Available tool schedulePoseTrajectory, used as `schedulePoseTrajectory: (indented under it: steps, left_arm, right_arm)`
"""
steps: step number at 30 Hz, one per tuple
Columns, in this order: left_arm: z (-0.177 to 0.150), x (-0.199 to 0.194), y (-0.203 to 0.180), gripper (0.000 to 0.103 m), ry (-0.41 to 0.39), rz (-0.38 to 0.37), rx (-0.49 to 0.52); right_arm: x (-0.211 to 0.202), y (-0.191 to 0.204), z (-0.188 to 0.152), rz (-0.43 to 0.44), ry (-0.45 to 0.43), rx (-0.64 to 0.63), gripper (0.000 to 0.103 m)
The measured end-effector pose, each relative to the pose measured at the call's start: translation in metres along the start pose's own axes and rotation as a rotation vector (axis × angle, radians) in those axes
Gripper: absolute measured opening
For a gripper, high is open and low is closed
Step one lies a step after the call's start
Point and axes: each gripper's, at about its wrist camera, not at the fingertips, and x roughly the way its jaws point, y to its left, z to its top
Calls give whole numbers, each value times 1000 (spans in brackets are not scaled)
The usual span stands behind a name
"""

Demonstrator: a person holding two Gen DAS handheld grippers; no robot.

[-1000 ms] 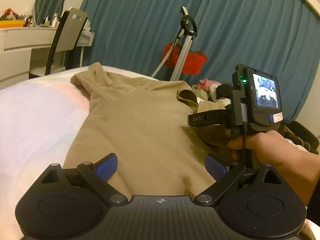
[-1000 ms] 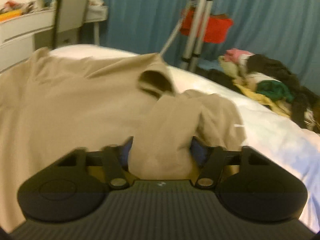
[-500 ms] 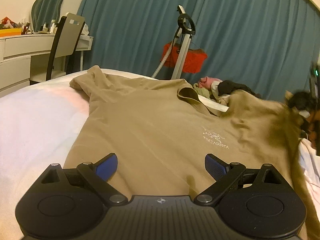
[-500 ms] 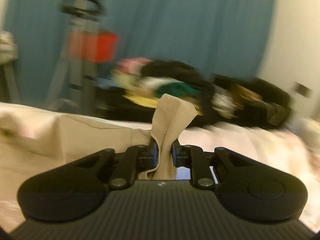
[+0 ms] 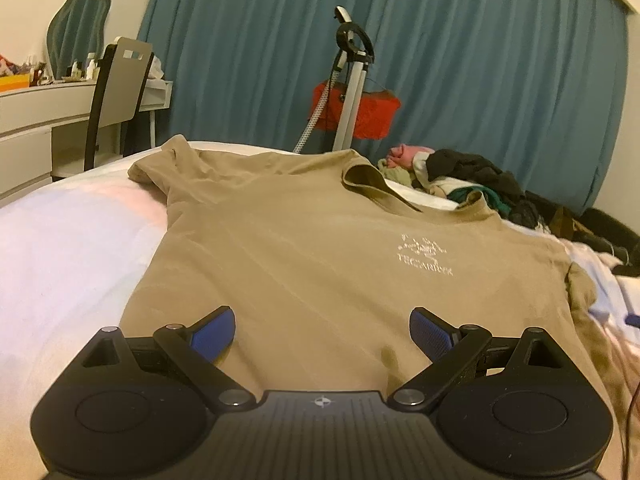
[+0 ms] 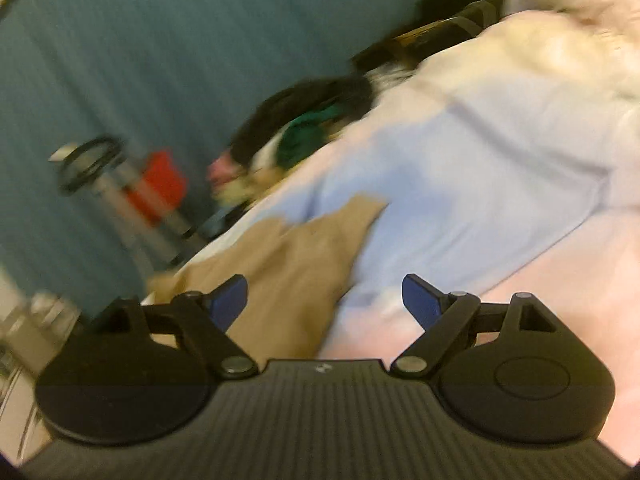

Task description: Fold clothes

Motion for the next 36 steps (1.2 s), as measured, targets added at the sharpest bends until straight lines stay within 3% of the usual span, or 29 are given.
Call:
schedulePoseTrajectory:
  steps: [2,6,10,12,14,19,28,31,36]
  left_arm:
    - [-3,-2,-2,96,6,5,13]
    - [-8,-6,-6,96,8,7,37]
    - [-13,-2,-9,96,21,22,66]
    - [-15,2,-10,96,32,31,74]
    - [-17,5,-10,96,41,36,80]
    - [-18,8,-8,96,47,33,81]
    - [-18,6,-4,96,56,33,63]
    - [-19,6,-6,96,58,36,71]
    - [-20,8,-10,97,65,45,96]
  right_arm:
    - [13,15,-5,24,25,-61,72]
    - [43,32,-9,-7,37,-129,72]
    - [68,20,-11,-77,23,-137,70]
    - [67,18,-10,-91,5,-147,51]
    - [65,16,-9,-106,-13,-157,14]
    - [51,8,-5,-152,-61,-147,11]
    - [8,-57,9,-238,-57,55,10]
    - [-2,-75,12,-222,-51,143,9]
    - [-21,-72,13,-158,-18,178,12]
